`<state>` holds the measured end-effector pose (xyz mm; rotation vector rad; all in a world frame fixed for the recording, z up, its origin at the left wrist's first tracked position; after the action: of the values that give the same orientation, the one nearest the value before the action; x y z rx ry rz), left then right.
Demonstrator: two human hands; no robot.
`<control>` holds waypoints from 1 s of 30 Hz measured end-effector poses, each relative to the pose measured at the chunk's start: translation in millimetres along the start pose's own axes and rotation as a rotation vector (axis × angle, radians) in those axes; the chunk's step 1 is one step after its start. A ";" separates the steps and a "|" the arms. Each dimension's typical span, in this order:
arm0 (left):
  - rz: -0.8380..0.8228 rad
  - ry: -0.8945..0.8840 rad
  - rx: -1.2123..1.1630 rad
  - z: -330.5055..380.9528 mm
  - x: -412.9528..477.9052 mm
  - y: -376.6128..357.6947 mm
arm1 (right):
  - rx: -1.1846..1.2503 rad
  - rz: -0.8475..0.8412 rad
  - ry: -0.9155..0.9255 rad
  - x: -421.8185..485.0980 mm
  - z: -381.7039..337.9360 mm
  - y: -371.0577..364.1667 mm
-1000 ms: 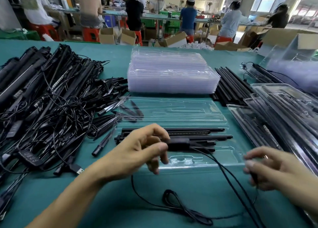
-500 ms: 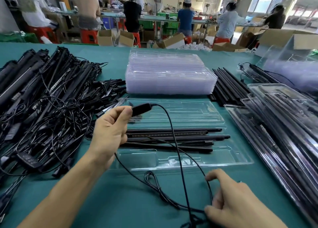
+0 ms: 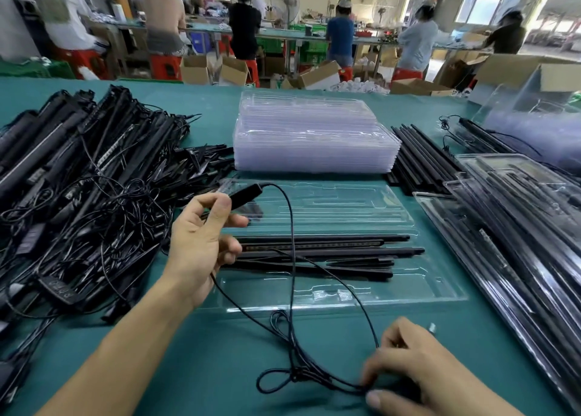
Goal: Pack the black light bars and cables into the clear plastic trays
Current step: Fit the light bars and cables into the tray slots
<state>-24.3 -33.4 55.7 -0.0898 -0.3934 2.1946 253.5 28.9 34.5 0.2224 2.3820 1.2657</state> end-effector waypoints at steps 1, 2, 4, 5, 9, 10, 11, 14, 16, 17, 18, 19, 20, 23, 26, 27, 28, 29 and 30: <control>0.012 0.003 0.013 -1.4 0.2 2.1 | -0.055 0.040 0.012 0.3 -1.6 0.3; 0.015 0.005 0.016 -2.4 0.3 3.6 | -0.079 0.128 0.040 -1.3 -2.2 5.0; 0.013 0.006 0.010 -1.9 0.7 6.2 | -0.050 0.353 0.116 -10.8 -5.1 23.5; 0.015 0.005 0.007 -0.4 0.5 7.8 | -0.015 0.451 0.173 -17.9 -8.4 33.6; -0.042 0.003 -0.050 13.4 0.2 11.2 | 0.426 0.440 0.253 -35.2 -6.9 63.9; -0.079 -0.006 -0.057 19.5 -0.4 10.2 | 0.442 0.371 0.190 -35.1 -3.8 65.4; -0.118 -0.017 -0.047 26.1 -1.7 7.9 | 0.386 0.299 0.111 -31.7 0.9 63.3; -0.219 -0.058 0.103 43.3 -8.6 -9.1 | 0.216 0.181 -0.063 -18.5 9.9 52.8; -0.263 -0.086 0.247 47.6 -13.9 -25.9 | 0.313 0.385 -0.002 -14.0 -2.3 67.4; -0.287 -0.098 0.290 48.0 -16.5 -35.1 | 0.441 0.470 0.054 -10.9 -10.0 75.2; -0.313 -0.109 0.315 47.6 -18.7 -43.7 | 0.575 0.497 0.118 -4.6 -19.3 80.4; -0.336 -0.112 0.333 46.9 -20.8 -51.2 | 0.659 0.480 0.163 5.2 -27.8 83.9; -0.361 -0.116 0.346 45.7 -22.4 -58.2 | 0.685 0.440 0.180 15.8 -34.7 85.3; -0.439 -0.135 0.346 42.4 -25.6 -70.8 | 0.678 0.341 0.262 36.9 -57.1 90.0; -0.498 -0.120 0.377 32.6 -27.6 -65.5 | 0.899 0.376 0.344 32.4 -47.9 99.5; -0.515 -0.095 0.386 26.6 -28.4 -60.3 | 0.989 0.421 0.363 26.9 -39.2 105.5; -0.534 -0.058 0.408 19.3 -30.6 -55.8 | 1.079 0.475 0.385 22.2 -29.6 111.7; -0.561 -0.021 0.457 11.8 -34.2 -53.9 | 1.168 0.518 0.411 18.6 -20.9 117.3; -0.599 -0.008 0.541 4.7 -38.1 -54.9 | 1.233 0.541 0.444 16.8 -14.5 121.9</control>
<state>40.1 -33.7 74.4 0.2977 0.1682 1.6365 224.8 93.2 136.5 1.0733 3.3051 -0.2479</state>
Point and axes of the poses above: each hand's wrist, its own x-axis towards the middle knuckle, its own y-axis out of the back of the hand, z = x × y, the point moved 7 cm from there along x, towards the middle knuckle, and after that the axes turned 10 degrees about -z, right-handed, at the moved point
